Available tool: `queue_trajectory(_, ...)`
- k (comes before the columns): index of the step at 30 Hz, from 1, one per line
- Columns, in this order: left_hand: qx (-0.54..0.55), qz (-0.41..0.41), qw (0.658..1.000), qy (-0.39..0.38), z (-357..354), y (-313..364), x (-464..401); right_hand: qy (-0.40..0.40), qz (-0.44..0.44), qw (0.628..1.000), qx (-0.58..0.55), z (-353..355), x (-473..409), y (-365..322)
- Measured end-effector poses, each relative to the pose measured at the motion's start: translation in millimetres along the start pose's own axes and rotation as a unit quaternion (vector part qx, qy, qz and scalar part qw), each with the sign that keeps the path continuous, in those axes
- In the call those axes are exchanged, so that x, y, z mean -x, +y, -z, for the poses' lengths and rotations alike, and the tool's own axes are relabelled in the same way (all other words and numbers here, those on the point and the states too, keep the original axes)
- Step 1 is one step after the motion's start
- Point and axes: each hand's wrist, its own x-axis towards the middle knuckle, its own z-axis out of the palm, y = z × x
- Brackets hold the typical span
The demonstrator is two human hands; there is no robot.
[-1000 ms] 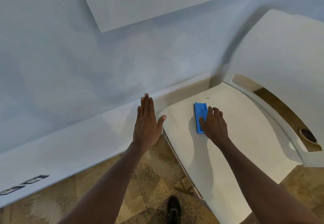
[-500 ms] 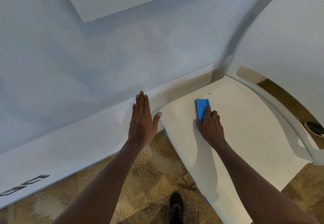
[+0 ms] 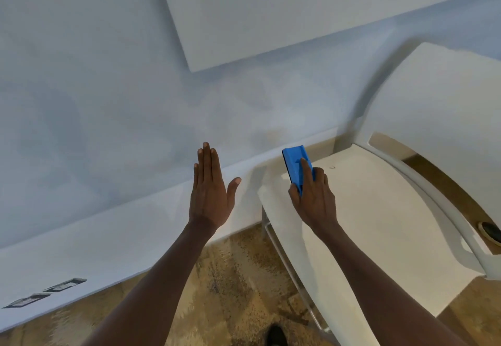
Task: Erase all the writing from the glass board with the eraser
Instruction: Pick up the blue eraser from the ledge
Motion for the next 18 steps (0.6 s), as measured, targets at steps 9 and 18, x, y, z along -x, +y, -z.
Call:
queue_trajectory(9,0.010,0.008,0.994,0.106,126,-55,20,0.073,0.137,0.986,-0.056,59,13,-147)
queue_trajectory(18,-0.021,0.030,0.978,0.206,227,-143,49,0.131,0.223,0.962,-0.083,91,25,-288)
